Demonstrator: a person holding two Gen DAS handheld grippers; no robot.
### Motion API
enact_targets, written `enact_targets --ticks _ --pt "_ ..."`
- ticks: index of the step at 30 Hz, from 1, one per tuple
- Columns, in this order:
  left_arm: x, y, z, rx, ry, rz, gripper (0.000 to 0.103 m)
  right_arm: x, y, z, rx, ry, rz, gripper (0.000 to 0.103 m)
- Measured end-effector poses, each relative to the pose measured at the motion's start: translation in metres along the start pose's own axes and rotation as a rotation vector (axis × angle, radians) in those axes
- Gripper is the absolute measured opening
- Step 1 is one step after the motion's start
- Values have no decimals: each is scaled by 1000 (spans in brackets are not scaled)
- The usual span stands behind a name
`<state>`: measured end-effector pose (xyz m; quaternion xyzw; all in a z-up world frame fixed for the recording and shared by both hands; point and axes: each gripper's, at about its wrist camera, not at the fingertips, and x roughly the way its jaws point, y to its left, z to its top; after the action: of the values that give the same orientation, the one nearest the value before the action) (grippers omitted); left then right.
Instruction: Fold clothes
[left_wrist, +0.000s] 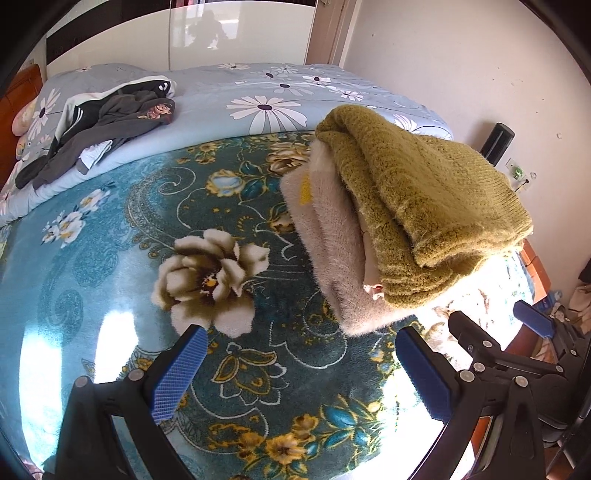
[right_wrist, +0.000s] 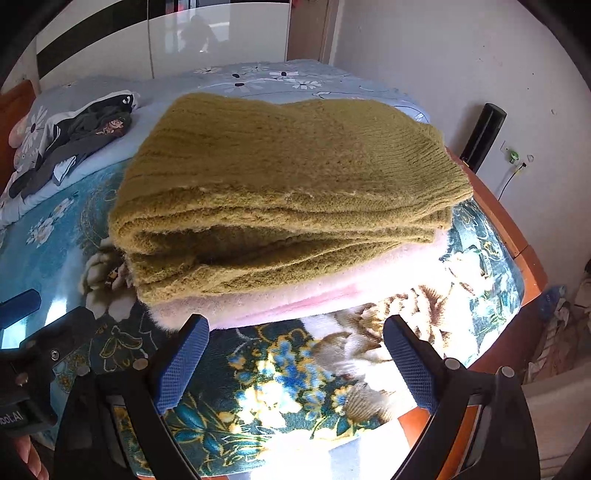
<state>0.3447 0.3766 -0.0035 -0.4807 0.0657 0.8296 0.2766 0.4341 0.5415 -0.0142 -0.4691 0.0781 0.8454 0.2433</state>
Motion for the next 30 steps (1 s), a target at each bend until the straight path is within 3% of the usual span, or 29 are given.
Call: enact_targets --ticks 6,30 --pt "-9 -1 -5 33 -32 29 103 -2 3 -6 15 3 -3 96" --pt "-29 -1 -14 21 -52 -39 103 -22 8 -10 27 -12 15 96"
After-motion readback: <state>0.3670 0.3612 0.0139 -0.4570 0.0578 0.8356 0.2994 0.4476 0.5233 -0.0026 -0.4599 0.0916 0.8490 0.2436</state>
